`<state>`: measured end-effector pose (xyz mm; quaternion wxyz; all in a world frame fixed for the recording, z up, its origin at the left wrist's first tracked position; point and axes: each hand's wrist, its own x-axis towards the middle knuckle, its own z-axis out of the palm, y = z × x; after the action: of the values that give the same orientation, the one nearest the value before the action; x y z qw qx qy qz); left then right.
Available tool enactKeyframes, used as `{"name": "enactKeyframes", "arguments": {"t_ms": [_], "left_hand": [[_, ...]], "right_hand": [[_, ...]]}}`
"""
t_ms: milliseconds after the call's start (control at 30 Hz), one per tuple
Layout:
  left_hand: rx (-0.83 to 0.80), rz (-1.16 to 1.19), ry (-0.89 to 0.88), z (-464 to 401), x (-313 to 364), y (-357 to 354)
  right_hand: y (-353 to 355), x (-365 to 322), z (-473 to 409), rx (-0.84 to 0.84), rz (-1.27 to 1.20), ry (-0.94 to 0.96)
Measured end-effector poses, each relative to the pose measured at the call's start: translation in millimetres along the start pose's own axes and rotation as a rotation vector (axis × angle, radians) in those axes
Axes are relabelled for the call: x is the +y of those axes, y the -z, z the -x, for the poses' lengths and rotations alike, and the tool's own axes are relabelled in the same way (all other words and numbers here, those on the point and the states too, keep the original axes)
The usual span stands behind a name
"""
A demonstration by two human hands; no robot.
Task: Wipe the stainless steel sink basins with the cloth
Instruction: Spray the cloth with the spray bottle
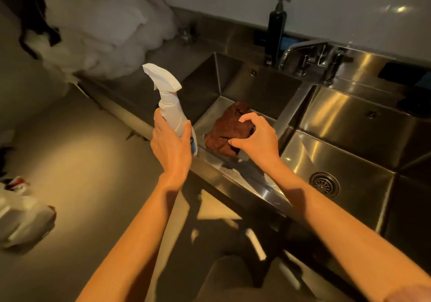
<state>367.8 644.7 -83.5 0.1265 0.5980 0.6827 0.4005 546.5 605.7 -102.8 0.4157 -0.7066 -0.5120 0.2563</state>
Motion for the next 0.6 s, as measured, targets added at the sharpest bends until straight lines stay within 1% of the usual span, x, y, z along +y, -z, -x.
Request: {"name": "enactKeyframes", "arguments": {"t_ms": [267,600], "left_hand": [[-0.015,-0.016,-0.029,-64,-51,30],[0.000,-0.012,0.013,-127,-77,26]], "right_hand": [[-67,-45,-26,0.026,-0.068,-0.003],[-116,-66,-83,0.057,-0.049,0.015]]}}
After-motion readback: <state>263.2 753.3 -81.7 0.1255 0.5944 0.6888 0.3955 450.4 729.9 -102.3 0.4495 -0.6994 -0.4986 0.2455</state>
